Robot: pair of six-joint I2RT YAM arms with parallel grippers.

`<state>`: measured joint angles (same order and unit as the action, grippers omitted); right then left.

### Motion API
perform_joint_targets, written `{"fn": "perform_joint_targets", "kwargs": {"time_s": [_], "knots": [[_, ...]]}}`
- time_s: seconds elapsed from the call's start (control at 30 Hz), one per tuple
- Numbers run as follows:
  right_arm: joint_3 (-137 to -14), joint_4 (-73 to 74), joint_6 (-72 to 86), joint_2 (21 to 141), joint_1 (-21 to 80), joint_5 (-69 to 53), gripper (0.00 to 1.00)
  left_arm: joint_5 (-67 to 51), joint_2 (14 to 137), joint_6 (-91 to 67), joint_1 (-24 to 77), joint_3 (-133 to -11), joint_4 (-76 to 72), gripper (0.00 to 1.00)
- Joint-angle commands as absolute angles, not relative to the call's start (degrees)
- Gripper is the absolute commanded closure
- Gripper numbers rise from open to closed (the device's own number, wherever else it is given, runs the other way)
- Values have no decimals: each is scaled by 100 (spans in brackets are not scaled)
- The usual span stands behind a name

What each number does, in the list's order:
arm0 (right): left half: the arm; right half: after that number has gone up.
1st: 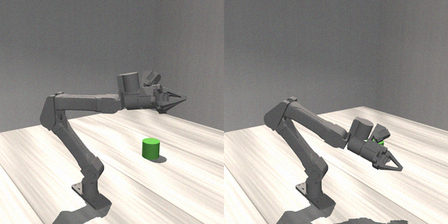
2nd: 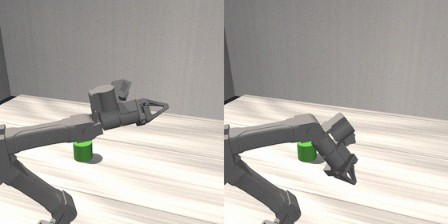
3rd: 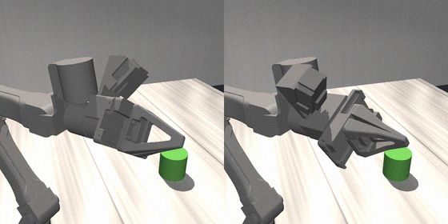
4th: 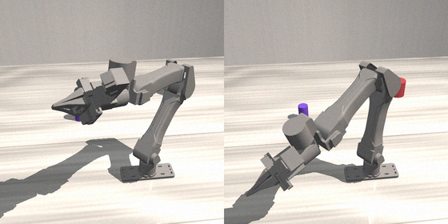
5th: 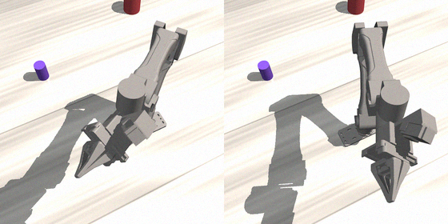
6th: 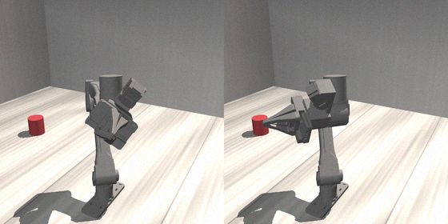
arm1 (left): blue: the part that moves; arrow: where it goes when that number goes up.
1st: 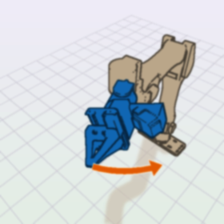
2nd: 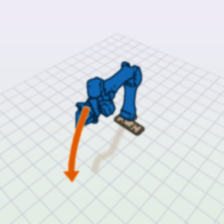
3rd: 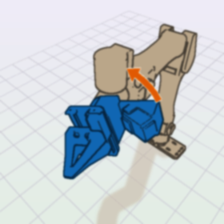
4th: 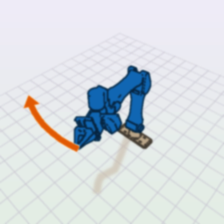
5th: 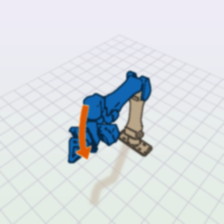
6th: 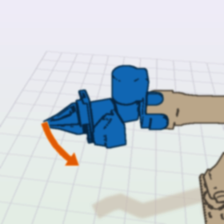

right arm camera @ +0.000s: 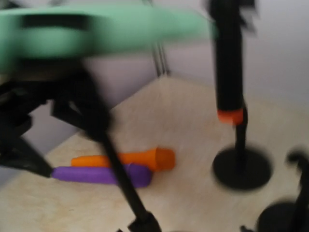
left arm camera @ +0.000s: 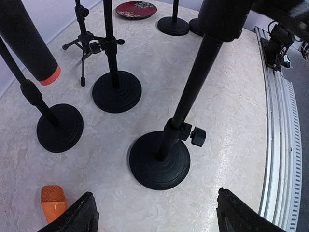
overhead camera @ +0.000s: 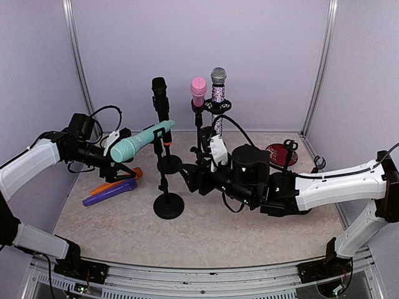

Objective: Remove the microphone from the stand
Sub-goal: Unscrew the knob on the stand of the microphone stand.

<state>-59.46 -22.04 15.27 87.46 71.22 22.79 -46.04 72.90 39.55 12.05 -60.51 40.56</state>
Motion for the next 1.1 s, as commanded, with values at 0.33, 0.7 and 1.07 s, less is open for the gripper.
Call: {"fn": "perform_joint_targets", "kwargs": {"time_s": [0.33,0.7,1.07], "knots": [[-6070,-3445,6405,10643,5878,-1866,41,-4342,7115,3764,1511,-6839,4546,18],[-6498,-5274,8018,11893,5823,-2345,50,-4098,6677,3817,1547,-6810,4828,18],[-6880,-5053,8258,12176,5852,-1782,57,-4053,6549,3812,1605,-6880,4883,18]]}}
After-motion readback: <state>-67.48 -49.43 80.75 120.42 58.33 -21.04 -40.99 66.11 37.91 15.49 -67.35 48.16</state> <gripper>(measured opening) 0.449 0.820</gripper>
